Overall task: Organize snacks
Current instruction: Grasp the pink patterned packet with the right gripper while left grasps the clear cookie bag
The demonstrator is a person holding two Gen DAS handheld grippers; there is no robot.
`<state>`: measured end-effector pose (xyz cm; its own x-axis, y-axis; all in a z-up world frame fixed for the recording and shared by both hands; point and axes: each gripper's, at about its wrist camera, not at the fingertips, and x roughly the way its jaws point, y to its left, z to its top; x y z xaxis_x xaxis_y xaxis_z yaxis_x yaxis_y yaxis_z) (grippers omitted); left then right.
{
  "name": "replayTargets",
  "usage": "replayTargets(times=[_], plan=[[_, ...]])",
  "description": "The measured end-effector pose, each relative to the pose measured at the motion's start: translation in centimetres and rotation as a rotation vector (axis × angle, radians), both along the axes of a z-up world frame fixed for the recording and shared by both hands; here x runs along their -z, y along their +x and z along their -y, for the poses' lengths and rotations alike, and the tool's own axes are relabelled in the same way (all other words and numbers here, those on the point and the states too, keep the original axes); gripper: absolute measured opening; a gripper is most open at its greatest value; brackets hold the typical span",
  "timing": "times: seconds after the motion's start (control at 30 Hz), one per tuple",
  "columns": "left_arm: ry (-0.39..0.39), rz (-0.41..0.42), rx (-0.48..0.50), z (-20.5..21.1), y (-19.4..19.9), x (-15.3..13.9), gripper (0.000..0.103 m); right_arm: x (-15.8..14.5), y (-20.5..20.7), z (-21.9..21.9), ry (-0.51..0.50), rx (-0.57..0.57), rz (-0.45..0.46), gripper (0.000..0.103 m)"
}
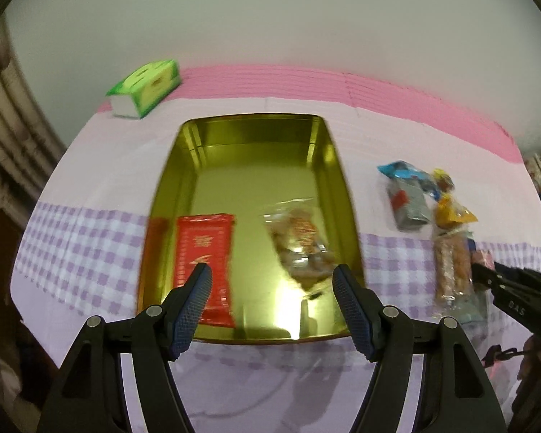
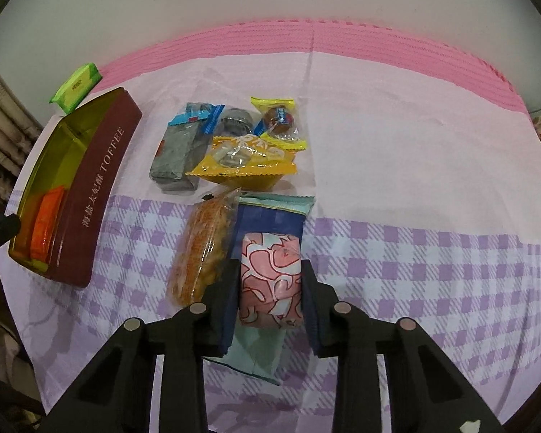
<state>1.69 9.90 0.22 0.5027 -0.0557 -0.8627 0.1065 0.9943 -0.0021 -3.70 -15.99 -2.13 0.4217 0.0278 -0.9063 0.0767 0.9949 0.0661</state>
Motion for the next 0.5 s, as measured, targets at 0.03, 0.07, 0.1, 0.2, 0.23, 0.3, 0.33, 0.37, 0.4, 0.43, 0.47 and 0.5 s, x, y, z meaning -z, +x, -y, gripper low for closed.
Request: replayTargets(times=[0.03, 0.07, 0.1, 0.2, 0.23, 0.3, 0.33, 0.37, 0.4, 0.43, 0.47, 0.5], plan=[[-0.002, -0.005, 0.013, 0.6, 0.0, 0.0, 0.07, 0.0, -0.1, 0.3, -0.005, 0.002, 0.004, 0.028], [-0.006, -0.008, 0.025, 1.2, 0.0, 0.0, 0.07, 0.0, -0.1, 0.5, -0.006, 0.005, 0.006, 0.028], [-0.009, -0.014, 0.044, 2.1, 0.0, 0.0, 0.07, 0.1, -0.2, 1.0, -0.007, 0.015, 0.008, 0.028], [-0.017, -0.028, 0.092, 4.3, -0.1, 0.2, 0.07, 0.2, -0.7, 2.6, -0.02, 0.042, 0.004, 0.028], [-0.02, -0.032, 0.108, 5.0, -0.1, 0.3, 0.07, 0.3, -0.9, 3.1, -0.034, 0.051, 0.0, 0.027], [-0.029, -0.041, 0.147, 6.6, 0.0, 0.5, 0.07, 0.6, -1.2, 4.1, -0.054, 0.064, -0.007, 0.027], [-0.035, -0.047, 0.167, 7.5, 0.0, 0.6, 0.07, 0.9, -1.5, 4.9, -0.061, 0.077, -0.013, 0.027], [-0.04, -0.051, 0.18, 8.1, 0.1, 0.8, 0.07, 0.9, -1.7, 5.3, -0.06, 0.085, -0.013, 0.027], [-0.046, -0.06, 0.197, 8.8, 0.2, 1.0, 0.07, 0.9, -1.9, 5.8, -0.055, 0.092, -0.007, 0.027], [-0.051, -0.068, 0.208, 9.5, 0.3, 1.3, 0.07, 0.9, -2.1, 6.2, -0.063, 0.1, -0.006, 0.027], [-0.059, -0.073, 0.22, 10.0, 0.5, 1.5, 0.07, 0.8, -2.1, 6.4, -0.074, 0.104, -0.005, 0.027], [-0.067, -0.079, 0.234, 10.7, 0.7, 1.7, 0.07, 0.9, -2.1, 6.6, -0.09, 0.107, -0.005, 0.027]])
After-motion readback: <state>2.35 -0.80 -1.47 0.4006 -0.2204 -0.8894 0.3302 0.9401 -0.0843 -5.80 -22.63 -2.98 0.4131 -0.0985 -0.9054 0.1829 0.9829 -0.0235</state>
